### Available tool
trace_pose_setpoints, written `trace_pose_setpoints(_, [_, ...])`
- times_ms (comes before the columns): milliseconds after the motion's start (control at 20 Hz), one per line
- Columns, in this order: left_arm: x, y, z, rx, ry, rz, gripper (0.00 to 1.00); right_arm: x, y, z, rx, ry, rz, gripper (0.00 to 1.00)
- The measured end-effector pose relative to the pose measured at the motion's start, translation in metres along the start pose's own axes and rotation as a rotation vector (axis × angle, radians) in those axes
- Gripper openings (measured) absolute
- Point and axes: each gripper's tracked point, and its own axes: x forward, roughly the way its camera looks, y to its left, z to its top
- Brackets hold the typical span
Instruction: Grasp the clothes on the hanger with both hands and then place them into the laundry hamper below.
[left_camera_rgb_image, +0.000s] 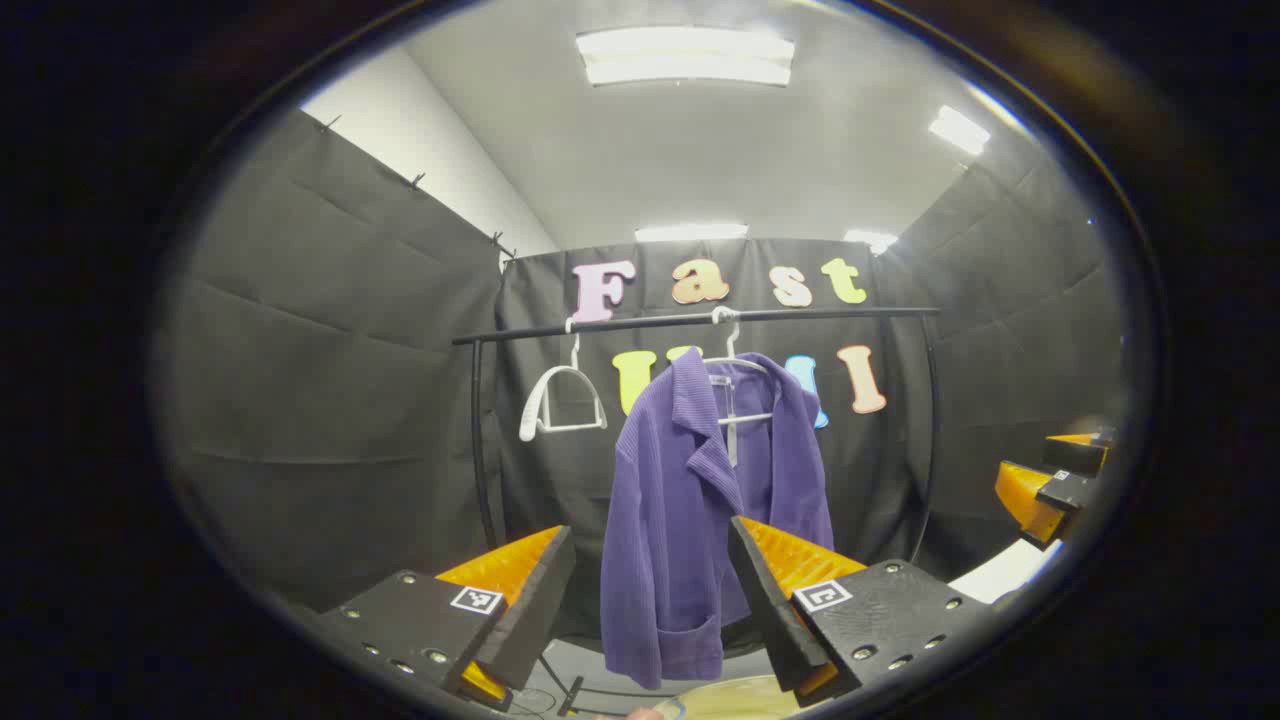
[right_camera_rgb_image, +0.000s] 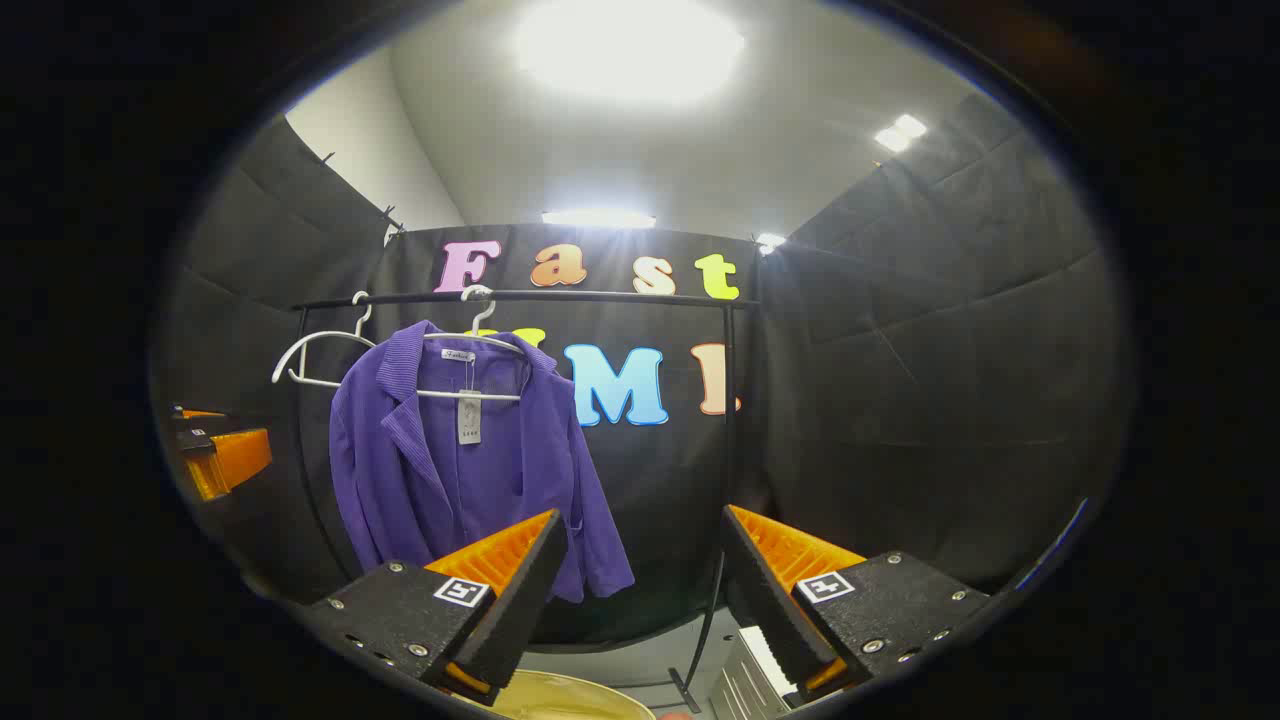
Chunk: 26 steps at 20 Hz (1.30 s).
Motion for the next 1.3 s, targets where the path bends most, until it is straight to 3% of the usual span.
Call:
trace_pose_setpoints(150, [0.004, 0.002, -0.004, -0.005, 0.008, 0.000, 0.96, 0.003, 0.003, -0.002, -0.009, 0.005, 0.000, 0.95])
trace_pose_setpoints(200, [0.005, 0.003, -0.004, -0.007, 0.010, 0.001, 0.89, 0.004, 0.003, -0.002, -0.014, 0.006, 0.000, 0.95])
trace_pose_setpoints(950, [0.002, 0.013, 0.003, -0.026, 0.007, 0.013, 0.89, 0.004, -0.005, 0.005, -0.032, -0.006, -0.014, 0.95])
trace_pose_setpoints(1200, [0.018, 0.005, 0.012, -0.007, 0.005, 0.017, 0.89, 0.022, 0.002, 0.020, -0.016, -0.031, 0.034, 0.95])
trace_pose_setpoints(1250, [0.021, 0.003, 0.017, -0.003, 0.003, 0.018, 0.96, 0.028, 0.002, 0.023, -0.008, -0.030, 0.045, 0.96])
trace_pose_setpoints(1300, [0.025, 0.000, 0.021, -0.003, -0.003, 0.015, 0.96, 0.033, 0.002, 0.027, -0.001, -0.032, 0.057, 0.95])
